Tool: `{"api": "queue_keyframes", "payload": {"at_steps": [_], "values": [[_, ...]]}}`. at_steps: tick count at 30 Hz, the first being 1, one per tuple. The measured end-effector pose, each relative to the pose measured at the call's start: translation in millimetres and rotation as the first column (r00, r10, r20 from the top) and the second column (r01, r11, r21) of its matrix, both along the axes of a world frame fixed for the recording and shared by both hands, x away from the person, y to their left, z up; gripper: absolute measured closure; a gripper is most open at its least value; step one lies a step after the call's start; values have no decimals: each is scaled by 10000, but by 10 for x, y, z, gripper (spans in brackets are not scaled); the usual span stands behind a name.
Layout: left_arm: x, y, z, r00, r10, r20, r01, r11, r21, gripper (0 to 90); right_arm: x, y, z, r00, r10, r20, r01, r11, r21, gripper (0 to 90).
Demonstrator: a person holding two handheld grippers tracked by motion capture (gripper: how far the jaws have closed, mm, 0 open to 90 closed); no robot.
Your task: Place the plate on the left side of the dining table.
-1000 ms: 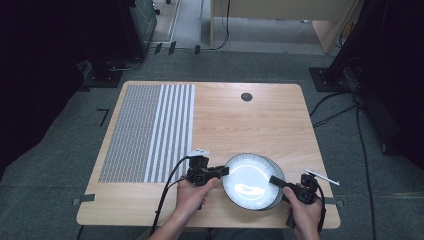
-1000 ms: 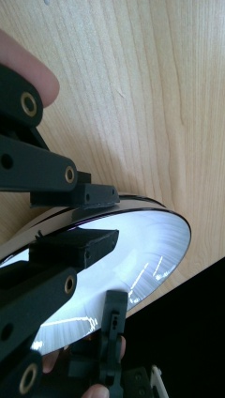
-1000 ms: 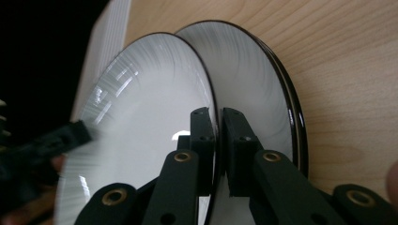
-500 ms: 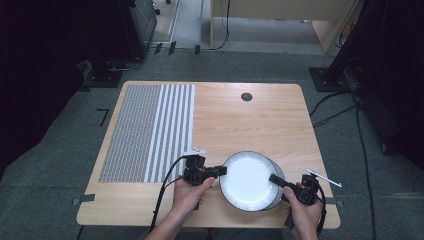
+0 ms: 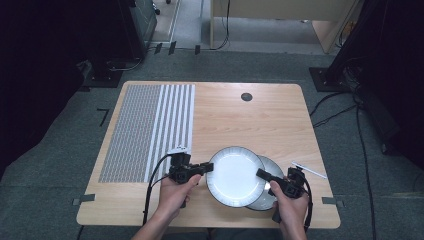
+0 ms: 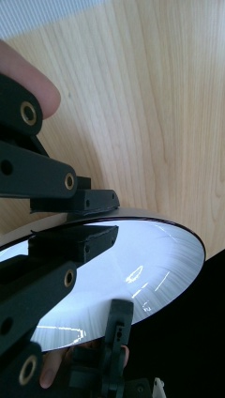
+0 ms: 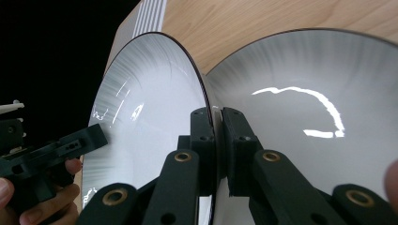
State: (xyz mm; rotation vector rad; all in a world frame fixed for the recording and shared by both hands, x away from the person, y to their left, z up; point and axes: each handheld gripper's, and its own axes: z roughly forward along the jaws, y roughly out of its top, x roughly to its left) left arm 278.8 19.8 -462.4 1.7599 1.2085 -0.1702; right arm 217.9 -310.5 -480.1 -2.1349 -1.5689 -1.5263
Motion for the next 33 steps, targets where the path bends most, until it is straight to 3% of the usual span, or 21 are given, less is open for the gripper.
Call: {"api": "queue_keyframes", "payload": {"at_steps": [3, 7, 12, 21, 33], "values": [[6, 110, 10, 9996, 235, 145, -238, 9996, 173, 829, 84, 157, 38, 9999, 165, 48, -164, 9997, -181, 843], [40, 305, 13, 9983, 562, 143, -563, 9984, 75, 834, 175, 315, 86, 9993, 358, 123, -354, 9988, -345, 843], [87, 444, 48, 9978, 651, 136, -654, 9976, 207, 835, 260, 457, 122, 9984, 549, 140, -542, 9975, -451, 843], [168, 755, 152, 9931, 1108, 385, -1127, 9923, 512, 830, 489, 823, 138, 9965, 833, -21, -833, 9965, -37, 844], [306, 1087, 284, 9853, 1572, 674, -1622, 9838, 768, 836, 759, 1160, 201, 9921, 1252, -14, -1251, 9916, 314, 843]]}}
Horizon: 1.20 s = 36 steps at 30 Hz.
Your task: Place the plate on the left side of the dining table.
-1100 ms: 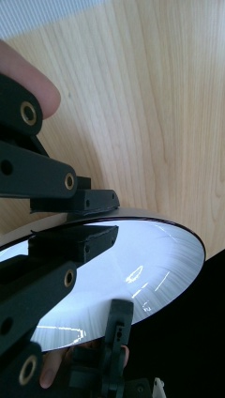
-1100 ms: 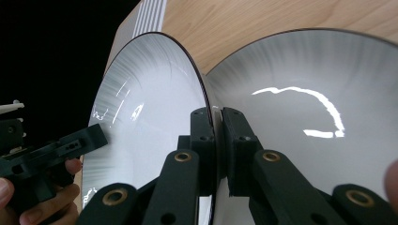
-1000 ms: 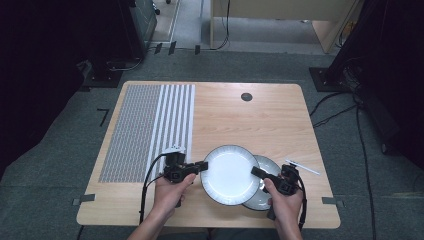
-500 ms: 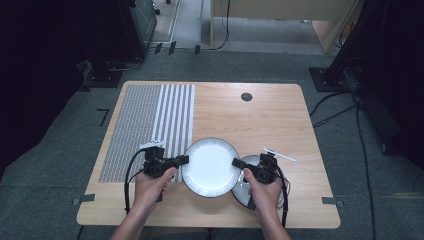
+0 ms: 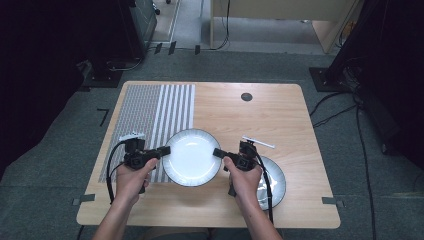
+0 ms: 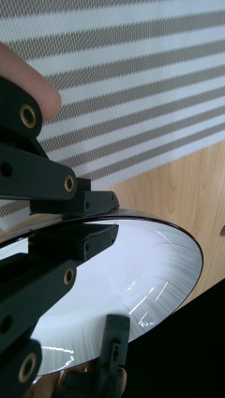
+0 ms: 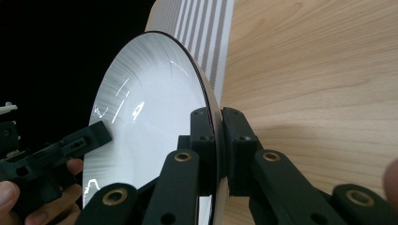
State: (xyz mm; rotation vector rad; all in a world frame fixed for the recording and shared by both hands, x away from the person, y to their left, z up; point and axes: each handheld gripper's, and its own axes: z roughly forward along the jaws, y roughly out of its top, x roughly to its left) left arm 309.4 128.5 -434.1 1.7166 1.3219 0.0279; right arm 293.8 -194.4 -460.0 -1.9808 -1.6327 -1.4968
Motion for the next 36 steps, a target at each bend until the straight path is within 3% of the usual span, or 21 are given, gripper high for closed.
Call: {"api": "queue_keyframes", "payload": {"at_steps": [10, 26, 36], "values": [[108, 212, 11, 9991, 425, 13, -425, 9984, 363, 843, 222, 247, 9, 9996, 286, -10, -286, 9995, -122, 843], [280, 582, 18, 9938, 1113, -31, -1110, 9926, 483, 846, 530, 631, -19, 9977, 654, -200, -654, 9979, 18, 843], [402, 800, 4, 9858, 1678, -94, -1672, 9847, 496, 848, 759, 887, -44, 9962, 852, -205, -853, 9963, -71, 845]]}}
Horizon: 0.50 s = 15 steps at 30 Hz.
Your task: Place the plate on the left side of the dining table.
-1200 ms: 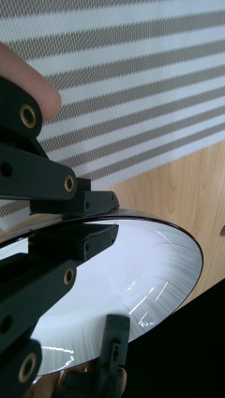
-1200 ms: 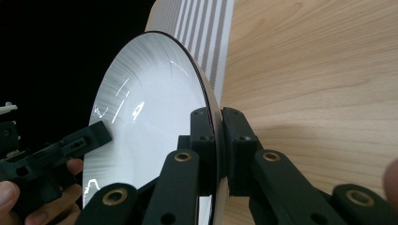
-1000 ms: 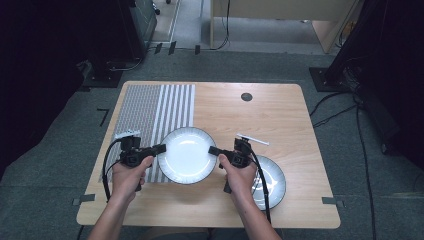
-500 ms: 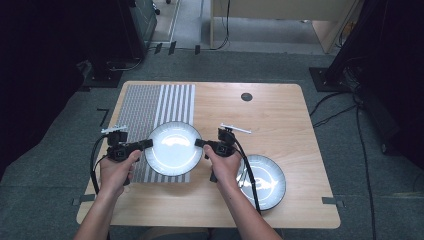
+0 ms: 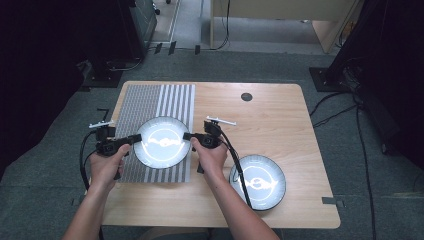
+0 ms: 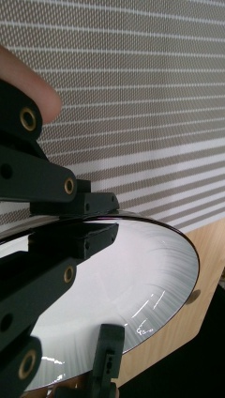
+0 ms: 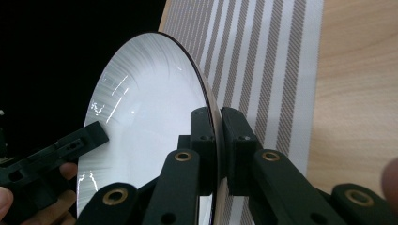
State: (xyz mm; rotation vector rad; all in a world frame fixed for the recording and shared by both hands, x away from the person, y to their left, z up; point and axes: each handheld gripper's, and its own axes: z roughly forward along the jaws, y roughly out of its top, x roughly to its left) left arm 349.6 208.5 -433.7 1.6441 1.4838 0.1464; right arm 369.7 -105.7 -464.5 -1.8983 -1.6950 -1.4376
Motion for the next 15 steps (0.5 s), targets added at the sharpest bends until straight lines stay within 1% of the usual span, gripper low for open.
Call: {"api": "queue_keyframes", "payload": {"at_steps": [3, 7, 10, 12, 13, 15], "values": [[59, 65, -23, 9998, 187, -81, -187, 9998, 6, 848, 82, 71, -20, 10000, 51, -13, -51, 10000, -1, 845], [142, 138, -65, 9990, 397, -227, -397, 9992, 16, 847, 200, 168, -61, 9998, 114, -159, -114, 9999, -5, 845], [205, 183, -86, 9984, 525, -233, -524, 9986, 22, 846, 288, 227, -74, 9997, 161, -172, -162, 9998, -79, 845], [247, 204, -96, 9978, 646, -153, -646, 9979, 46, 846, 344, 262, -78, 9997, 192, -164, -194, 9998, -88, 845], [272, 218, -104, 9974, 694, -187, -693, 9976, 39, 845, 372, 279, -81, 9996, 193, -186, -195, 9998, -91, 845], [324, 249, -139, 9966, 789, -243, -792, 9968, -85, 846, 419, 308, -86, 9997, 174, -189, -177, 9997, -138, 845]]}}
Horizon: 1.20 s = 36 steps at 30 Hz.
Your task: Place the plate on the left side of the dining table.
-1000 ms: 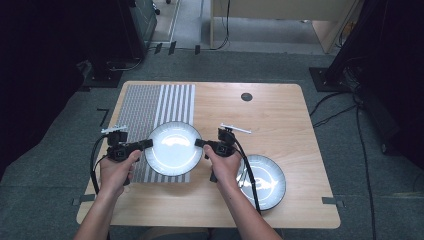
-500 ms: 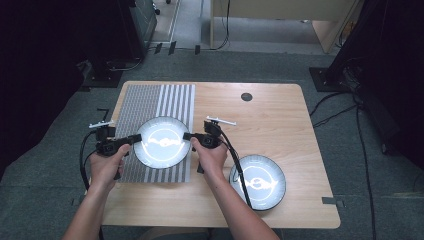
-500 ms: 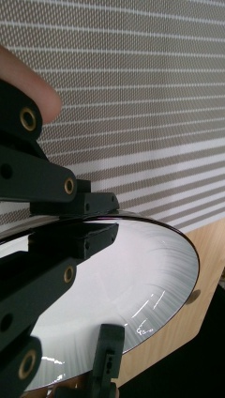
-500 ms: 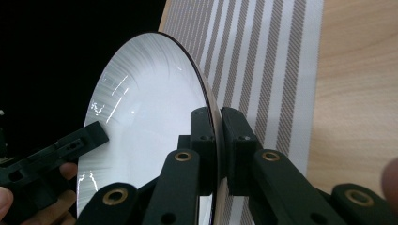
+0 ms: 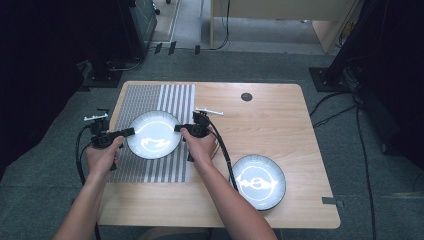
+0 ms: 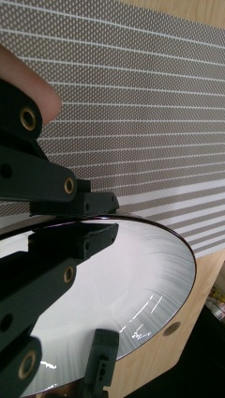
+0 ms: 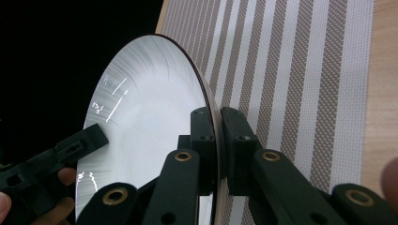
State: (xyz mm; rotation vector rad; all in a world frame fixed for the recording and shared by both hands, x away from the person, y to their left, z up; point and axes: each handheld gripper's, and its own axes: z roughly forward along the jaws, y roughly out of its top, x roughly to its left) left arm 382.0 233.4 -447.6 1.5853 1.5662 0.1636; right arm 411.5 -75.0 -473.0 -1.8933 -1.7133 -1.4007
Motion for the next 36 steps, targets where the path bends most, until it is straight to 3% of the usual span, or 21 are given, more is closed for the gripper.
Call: {"api": "queue_keyframes", "payload": {"at_steps": [5, 13, 21, 24, 28, 36], "values": [[107, 17, -64, 9998, 149, -165, -145, 9996, 247, 838, 134, 86, -29, 10000, -56, -69, 53, 9994, -340, 843], [343, 48, -122, 9980, 459, -431, -430, 9968, 677, 830, 350, 184, -120, 9991, -239, -338, 228, 9992, -336, 841], [587, 67, -258, 9932, 789, -855, -724, 9945, 763, 827, 561, 269, -277, 9953, -629, -739, 605, 9976, -350, 840], [678, 77, -304, 9923, 808, -935, -754, 9954, 593, 826, 616, 283, -284, 9947, -830, -600, 806, 9959, -405, 836], [802, 53, -341, 9880, 964, -1211, -874, 9931, 777, 816, 692, 322, -310, 9933, -1127, -237, 1106, 9910, -748, 830], [893, -7, -394, 9812, 1368, -1361, -1190, 9842, 1308, 813, 771, 382, -448, 9896, -1435, -85, 1419, 9847, -1006, 828]]}}
